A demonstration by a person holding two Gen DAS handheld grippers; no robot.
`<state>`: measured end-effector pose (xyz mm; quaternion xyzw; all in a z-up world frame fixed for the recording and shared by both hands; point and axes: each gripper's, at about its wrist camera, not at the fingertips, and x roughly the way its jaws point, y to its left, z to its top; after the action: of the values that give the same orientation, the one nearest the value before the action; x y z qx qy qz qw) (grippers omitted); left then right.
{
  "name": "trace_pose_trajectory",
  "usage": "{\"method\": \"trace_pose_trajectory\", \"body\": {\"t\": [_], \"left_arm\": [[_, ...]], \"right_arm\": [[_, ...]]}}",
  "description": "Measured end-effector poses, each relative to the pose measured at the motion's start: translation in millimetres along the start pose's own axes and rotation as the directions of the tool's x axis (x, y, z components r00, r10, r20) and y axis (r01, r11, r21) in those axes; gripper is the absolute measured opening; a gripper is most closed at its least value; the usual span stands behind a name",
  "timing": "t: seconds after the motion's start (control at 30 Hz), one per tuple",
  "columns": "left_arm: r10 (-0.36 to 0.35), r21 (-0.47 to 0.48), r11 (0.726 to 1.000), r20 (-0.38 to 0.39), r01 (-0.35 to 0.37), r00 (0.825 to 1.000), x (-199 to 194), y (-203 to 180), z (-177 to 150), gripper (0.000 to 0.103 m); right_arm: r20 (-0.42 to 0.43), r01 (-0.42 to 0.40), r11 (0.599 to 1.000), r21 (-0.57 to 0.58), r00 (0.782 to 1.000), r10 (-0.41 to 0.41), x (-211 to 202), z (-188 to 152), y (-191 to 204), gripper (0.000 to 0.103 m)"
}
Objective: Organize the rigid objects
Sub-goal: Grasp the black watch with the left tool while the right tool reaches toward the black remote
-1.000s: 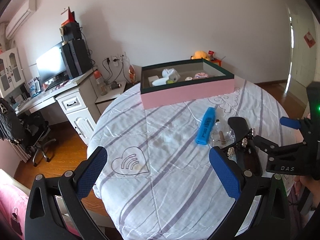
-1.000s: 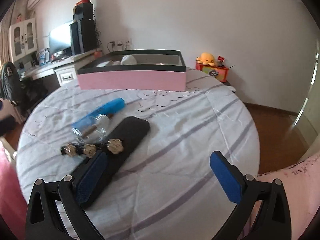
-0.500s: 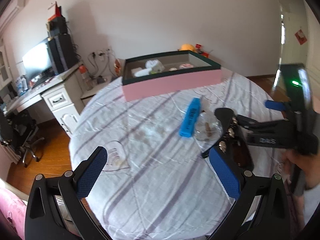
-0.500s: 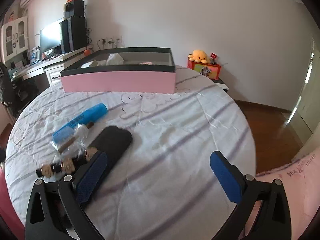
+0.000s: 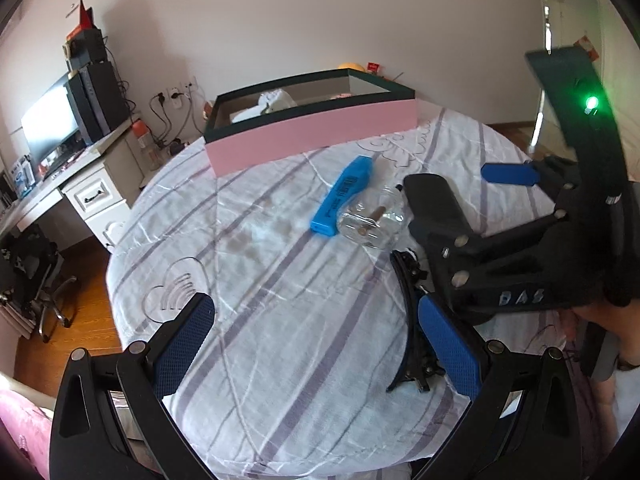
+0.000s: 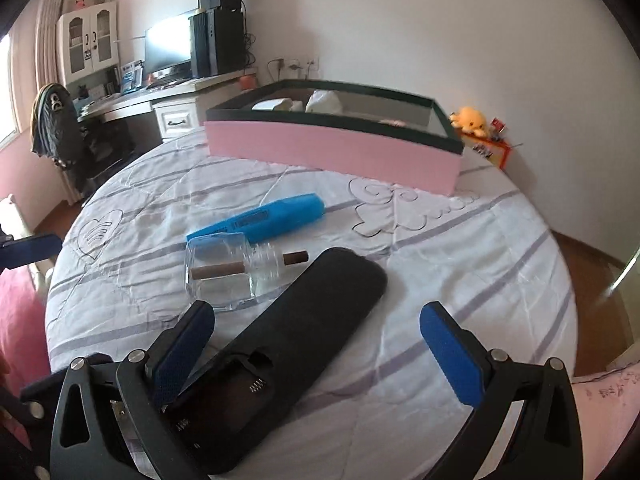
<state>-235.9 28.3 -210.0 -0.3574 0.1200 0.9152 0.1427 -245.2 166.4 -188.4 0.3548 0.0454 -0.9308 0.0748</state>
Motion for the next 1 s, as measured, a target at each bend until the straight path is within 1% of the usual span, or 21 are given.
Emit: {"method": "trace_pose_trajectory", "body": {"t": [0.2, 0.27, 0.3, 0.37, 0.43, 0.47, 0.5, 0.57, 0.6, 0.63, 0.7, 0.87, 0.93, 1.0], "left_arm": [[-0.066, 0.016, 0.998, -0.011, 0.066, 0.998, 8.7, -13.8, -0.8, 0.103], [-0.06, 0.022, 0.998, -0.019, 0.06, 0.998, 14.4, -17.1, -1.9, 0.103], [-0.051, 0.021, 0.998, -0.01, 0.051, 0.999, 15.0, -16.6, -2.4, 0.102], [-0.031, 0.016, 0.999, -0.022, 0.032, 0.999, 17.1, -12.8, -3.0, 0.097], [-0.014, 0.014, 1.0, -0.037, 0.015, 0.999, 22.0, -7.7, -4.8, 0.085], [-0.003, 0.012, 1.0, -0.044, 0.003, 0.999, 24.1, -5.7, -5.8, 0.081], [-0.013, 0.003, 1.0, -0.051, 0.014, 0.999, 27.8, -3.2, -6.8, 0.078], [-0.042, -0.019, 0.999, -0.039, 0.041, 0.998, 29.7, -1.2, -6.2, 0.067], [-0.045, -0.016, 0.999, -0.036, 0.044, 0.998, 30.7, -2.7, -5.3, 0.058], [-0.043, 0.0, 0.999, -0.024, 0.043, 0.999, 31.2, -5.6, -4.1, 0.04], [-0.047, 0.016, 0.999, -0.014, 0.048, 0.999, 32.9, -10.5, -3.1, 0.02], [-0.034, 0.014, 0.999, -0.021, 0.034, 0.999, 28.1, -5.2, -4.7, 0.02], [0.0, 0.003, 1.0, -0.025, 0.001, 1.0, 24.9, 3.0, -6.2, 0.02], [0.018, -0.011, 1.0, -0.028, -0.018, 0.999, 23.1, 12.0, -8.0, 0.02]], "right_arm": [[0.022, 0.044, 0.998, 0.047, 0.999, -0.045, -18.3, -1.1, -23.5, 0.103], [0.024, 0.045, 0.997, 0.061, 0.999, -0.047, -23.1, -3.2, -29.2, 0.103], [0.022, 0.048, 0.997, 0.068, 0.999, -0.05, -25.2, -4.5, -32.0, 0.103], [0.021, 0.044, 0.997, 0.07, 0.999, -0.046, -25.6, -5.5, -34.1, 0.103], [0.023, 0.045, 0.996, 0.071, 0.999, -0.047, -27.0, -6.9, -33.9, 0.103], [0.022, 0.04, 0.997, 0.07, 0.999, -0.042, -26.6, -6.9, -33.2, 0.103], [0.02, 0.036, 0.997, 0.072, 0.999, -0.038, -25.9, -6.8, -32.3, 0.103], [0.021, 0.029, 0.997, 0.074, 0.999, -0.031, -24.9, -6.4, -30.2, 0.103], [0.015, 0.026, 0.997, 0.072, 1.0, -0.027, -23.6, -6.0, -28.0, 0.103], [0.013, 0.025, 0.997, 0.071, 1.0, -0.026, -22.7, -5.9, -26.3, 0.103], [0.009, 0.022, 0.997, 0.069, 1.0, -0.022, -23.1, -6.2, -21.4, 0.103], [-0.008, -0.007, 0.998, 0.066, 1.0, 0.008, -23.2, -6.4, -6.0, 0.103], [-0.018, -0.012, 0.998, 0.058, 1.0, 0.013, -20.2, -5.4, 2.9, 0.103], [-0.04, -0.006, 0.999, 0.044, 0.999, 0.008, -15.0, -5.2, 12.9, 0.103]]}}
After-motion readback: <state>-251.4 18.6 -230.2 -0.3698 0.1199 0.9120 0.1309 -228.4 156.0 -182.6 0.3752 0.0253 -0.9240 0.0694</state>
